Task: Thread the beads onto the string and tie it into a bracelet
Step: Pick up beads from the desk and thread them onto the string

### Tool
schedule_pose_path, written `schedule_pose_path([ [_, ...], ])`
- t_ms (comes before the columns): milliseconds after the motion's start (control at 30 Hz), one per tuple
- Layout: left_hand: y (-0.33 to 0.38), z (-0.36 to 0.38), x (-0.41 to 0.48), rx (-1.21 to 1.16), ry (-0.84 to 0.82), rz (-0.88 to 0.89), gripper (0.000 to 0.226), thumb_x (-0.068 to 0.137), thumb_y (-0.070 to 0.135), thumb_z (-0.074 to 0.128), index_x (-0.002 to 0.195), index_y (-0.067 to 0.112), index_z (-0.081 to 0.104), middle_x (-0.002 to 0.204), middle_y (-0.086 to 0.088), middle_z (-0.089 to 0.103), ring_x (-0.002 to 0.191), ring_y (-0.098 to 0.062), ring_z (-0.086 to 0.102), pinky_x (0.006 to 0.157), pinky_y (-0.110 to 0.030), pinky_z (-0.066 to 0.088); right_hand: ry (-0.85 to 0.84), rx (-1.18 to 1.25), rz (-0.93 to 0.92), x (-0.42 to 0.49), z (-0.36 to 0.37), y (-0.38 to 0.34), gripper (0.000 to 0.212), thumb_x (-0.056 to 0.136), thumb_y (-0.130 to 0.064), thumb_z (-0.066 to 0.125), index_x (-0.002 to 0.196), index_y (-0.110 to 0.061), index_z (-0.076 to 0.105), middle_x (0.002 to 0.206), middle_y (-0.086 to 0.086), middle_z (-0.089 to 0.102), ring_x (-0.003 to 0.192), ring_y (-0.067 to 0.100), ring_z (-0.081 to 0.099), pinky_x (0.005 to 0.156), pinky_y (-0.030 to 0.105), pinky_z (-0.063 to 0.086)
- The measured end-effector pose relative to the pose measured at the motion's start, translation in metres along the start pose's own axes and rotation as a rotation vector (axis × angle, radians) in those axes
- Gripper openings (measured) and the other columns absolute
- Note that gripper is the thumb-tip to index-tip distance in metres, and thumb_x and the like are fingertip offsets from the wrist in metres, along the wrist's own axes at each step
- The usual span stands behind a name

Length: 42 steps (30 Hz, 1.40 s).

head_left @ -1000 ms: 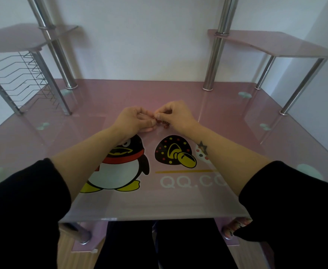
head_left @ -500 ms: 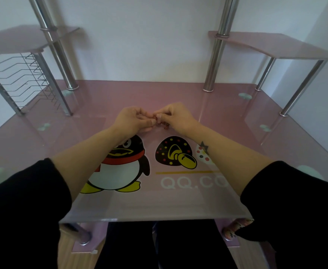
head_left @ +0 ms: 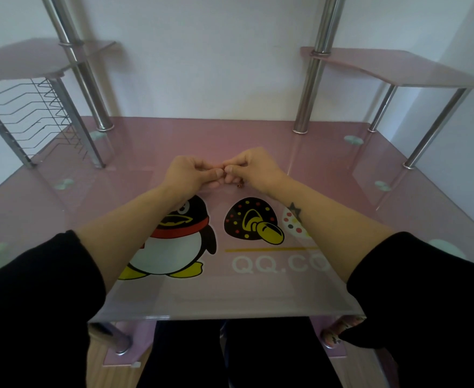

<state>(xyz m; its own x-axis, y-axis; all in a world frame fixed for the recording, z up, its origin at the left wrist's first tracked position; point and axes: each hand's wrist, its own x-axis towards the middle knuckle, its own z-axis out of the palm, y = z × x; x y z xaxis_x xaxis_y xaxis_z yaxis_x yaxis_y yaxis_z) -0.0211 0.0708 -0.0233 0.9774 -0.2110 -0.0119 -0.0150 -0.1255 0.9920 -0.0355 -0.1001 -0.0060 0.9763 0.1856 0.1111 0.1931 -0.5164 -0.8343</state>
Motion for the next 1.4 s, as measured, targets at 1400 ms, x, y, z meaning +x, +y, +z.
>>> schedule_pose_path([
  [1400,0.022,0.027,0.035,0.799,-0.019,0.317,0.014,0.088,0.015,0.067,0.101,0.016,0.073,0.083,0.002,0.07,0.067,-0.004,0.062,0.067,-0.022,0.049,0.194,0.127,0.327,-0.01,-0.028,0.009,0.012,0.087,-0.002,0.062,0.075,-0.002,0.063,0.061,0.012,0.065,0.043,0.014,0.058,0.039,0.021,0.046],
])
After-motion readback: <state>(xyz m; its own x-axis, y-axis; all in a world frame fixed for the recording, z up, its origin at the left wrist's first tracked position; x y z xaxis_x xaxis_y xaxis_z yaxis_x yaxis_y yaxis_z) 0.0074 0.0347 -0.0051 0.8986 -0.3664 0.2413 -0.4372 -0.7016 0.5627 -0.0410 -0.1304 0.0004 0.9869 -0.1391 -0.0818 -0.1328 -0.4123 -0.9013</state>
